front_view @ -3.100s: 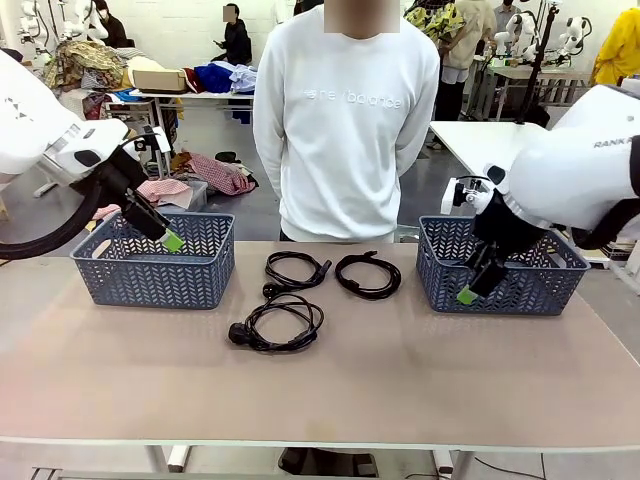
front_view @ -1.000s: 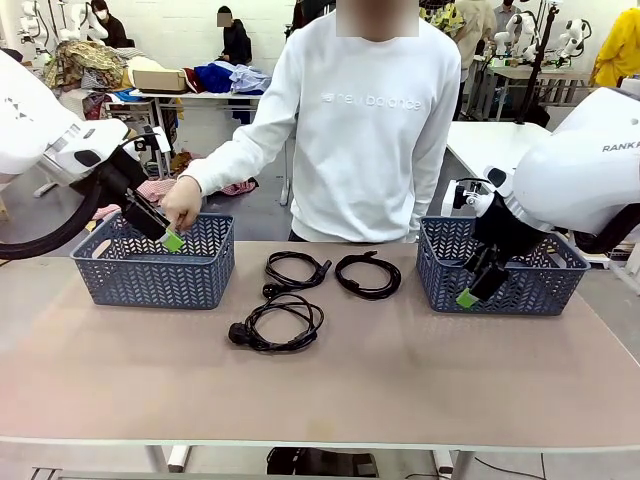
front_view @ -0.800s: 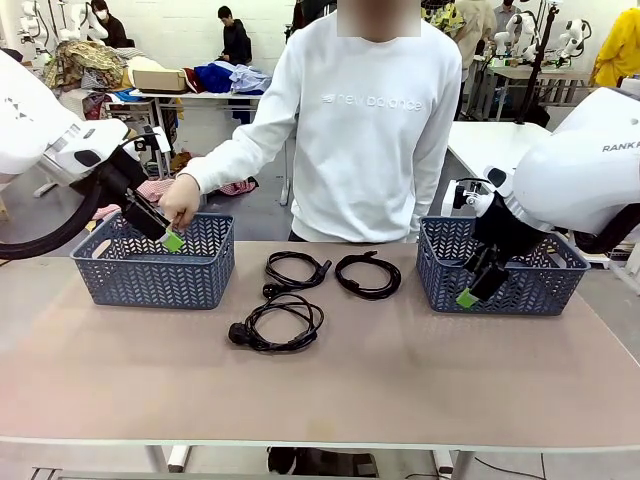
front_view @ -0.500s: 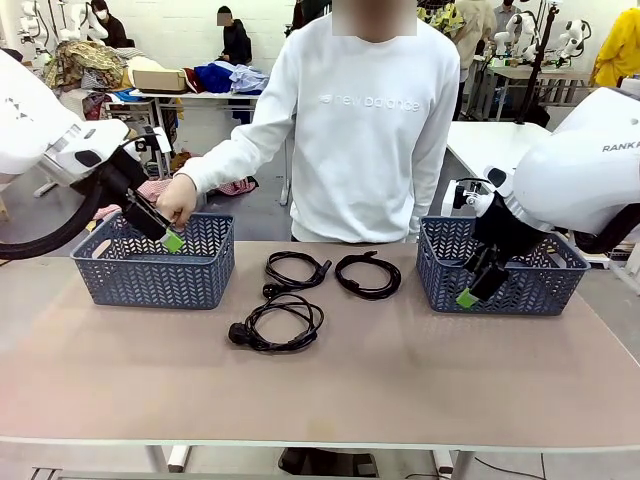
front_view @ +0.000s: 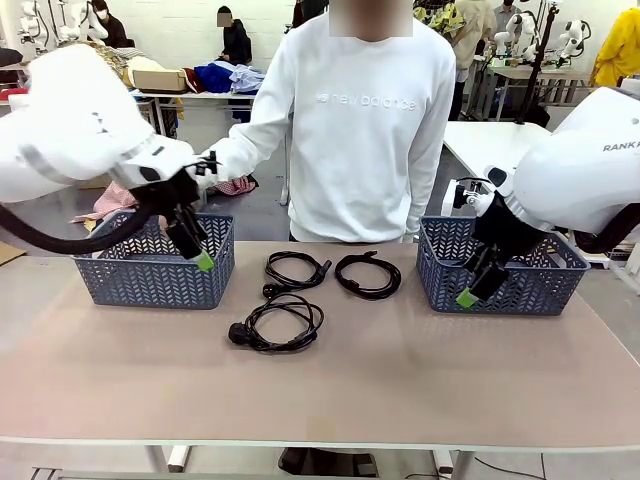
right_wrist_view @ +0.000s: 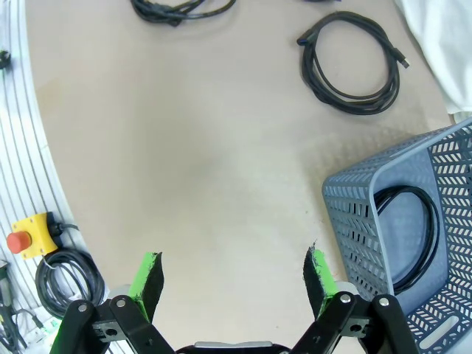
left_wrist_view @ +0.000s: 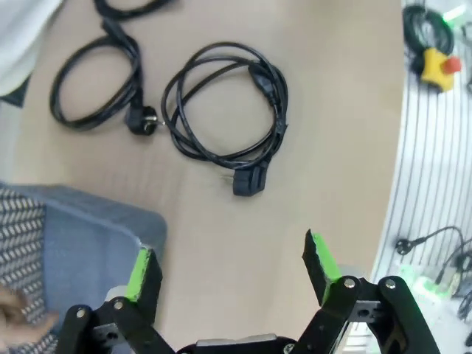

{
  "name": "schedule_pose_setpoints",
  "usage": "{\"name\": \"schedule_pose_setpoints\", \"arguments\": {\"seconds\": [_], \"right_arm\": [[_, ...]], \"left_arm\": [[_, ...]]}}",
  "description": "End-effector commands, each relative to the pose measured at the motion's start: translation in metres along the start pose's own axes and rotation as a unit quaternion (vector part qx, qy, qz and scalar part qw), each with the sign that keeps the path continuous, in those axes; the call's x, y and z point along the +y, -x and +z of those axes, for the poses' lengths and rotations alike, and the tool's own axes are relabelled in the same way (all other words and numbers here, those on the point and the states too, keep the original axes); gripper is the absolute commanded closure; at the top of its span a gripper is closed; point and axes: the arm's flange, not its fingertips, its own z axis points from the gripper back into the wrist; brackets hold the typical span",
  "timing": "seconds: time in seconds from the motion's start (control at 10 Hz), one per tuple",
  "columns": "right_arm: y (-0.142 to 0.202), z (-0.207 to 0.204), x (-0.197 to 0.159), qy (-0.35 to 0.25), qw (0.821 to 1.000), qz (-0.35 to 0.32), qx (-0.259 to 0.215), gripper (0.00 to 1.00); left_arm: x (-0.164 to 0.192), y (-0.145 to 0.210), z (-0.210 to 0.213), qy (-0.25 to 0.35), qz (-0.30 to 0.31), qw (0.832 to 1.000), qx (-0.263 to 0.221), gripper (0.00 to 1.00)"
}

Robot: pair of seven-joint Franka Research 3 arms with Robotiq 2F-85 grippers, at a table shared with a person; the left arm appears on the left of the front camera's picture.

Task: Organize the cables according to human instructions.
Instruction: Pick up a bundle of cables and place it in the basket indicated by the human.

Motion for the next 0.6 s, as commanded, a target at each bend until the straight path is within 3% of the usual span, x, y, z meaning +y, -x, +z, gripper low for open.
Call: {"name": "schedule_pose_setpoints", "arguments": {"seconds": [0.0,0.5], "right_arm": [[0.0,0.0,0.001,0.003,1.0,-0.003,0.001,0.0],[0.0,0.0,0.001,0.003,1.0,-0.003,0.001,0.0]], "left_arm": [[0.009,-0.019,-0.012,-0.011,-0.044,0.998,0.037,0.0],[-0.015,-0.049,-0.062,0.0,-0.099,0.992,0.081,0.0]]}}
